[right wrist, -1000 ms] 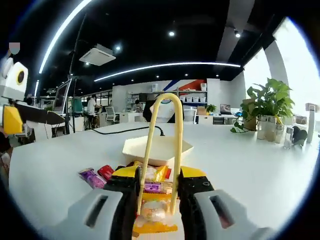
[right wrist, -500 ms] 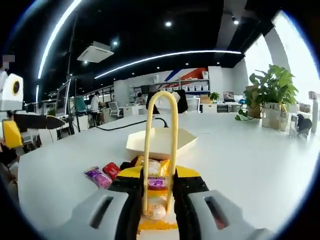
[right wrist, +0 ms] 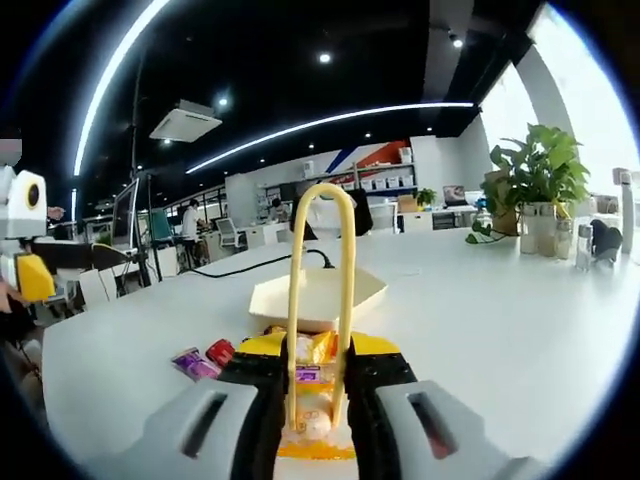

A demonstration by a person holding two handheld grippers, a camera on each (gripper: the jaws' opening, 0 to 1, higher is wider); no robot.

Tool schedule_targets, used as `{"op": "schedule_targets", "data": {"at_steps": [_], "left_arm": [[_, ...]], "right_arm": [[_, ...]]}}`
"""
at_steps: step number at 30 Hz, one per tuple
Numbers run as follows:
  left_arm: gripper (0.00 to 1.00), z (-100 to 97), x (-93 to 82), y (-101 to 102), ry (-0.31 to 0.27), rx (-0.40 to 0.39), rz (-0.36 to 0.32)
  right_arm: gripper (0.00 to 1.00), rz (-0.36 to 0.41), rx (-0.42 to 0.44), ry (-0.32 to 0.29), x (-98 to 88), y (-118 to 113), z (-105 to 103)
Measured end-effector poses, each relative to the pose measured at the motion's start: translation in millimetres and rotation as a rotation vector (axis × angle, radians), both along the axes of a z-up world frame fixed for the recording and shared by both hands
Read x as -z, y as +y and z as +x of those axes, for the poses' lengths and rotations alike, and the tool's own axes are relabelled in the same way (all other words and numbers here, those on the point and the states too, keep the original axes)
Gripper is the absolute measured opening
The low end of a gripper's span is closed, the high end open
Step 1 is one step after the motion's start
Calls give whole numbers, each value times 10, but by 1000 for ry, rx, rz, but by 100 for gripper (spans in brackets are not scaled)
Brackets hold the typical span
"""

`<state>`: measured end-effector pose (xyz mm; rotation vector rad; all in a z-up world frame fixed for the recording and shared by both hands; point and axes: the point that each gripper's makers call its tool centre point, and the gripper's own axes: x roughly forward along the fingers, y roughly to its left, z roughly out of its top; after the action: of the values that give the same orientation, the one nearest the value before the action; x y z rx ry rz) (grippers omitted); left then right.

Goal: Place the target food into the container with the food tongs after gripping and lifting it, then release it inside without dropping or visibly crushing the food.

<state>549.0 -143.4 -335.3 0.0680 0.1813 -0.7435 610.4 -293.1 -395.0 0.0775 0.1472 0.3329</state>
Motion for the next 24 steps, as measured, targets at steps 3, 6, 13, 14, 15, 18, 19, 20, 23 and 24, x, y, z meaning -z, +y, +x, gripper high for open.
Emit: {"op": "schedule_targets", "data": {"at_steps": [3, 6, 13, 14, 15, 18, 19, 20, 23, 24], "left_arm": [[92, 14, -28, 21, -4, -7, -4], [91, 15, -53, 44, -9, -11, -8], [91, 18, -79, 85, -15, -19, -9], [91, 19, -83, 88, -17, -20, -9], [91, 21, -88, 90, -19, -21, -9], [91, 11, -111, 84, -19, -16, -9], [91, 7, -129, 78, -29, -12, -1], [92, 9, -139, 78, -32, -13, 1], [92, 5, -176, 72, -36, -8, -2], [93, 8, -193, 76, -42, -9, 1]], "right_arm": [[16, 2, -6, -9, -63, 4, -1], [16, 1, -17, -23, -158, 26, -7], [16, -2, -23, -62, -377, 48, 56], [16, 7, -24, -67, -416, 49, 75], [16, 12, -25, -71, -445, 54, 87], [16, 7, -27, -92, -538, 69, 123], [16, 5, -30, -95, -566, 78, 137], [16, 6, -29, -98, -585, 81, 142], [17, 5, -31, -107, -641, 98, 194], [17, 4, -34, -107, -654, 106, 225]]}}
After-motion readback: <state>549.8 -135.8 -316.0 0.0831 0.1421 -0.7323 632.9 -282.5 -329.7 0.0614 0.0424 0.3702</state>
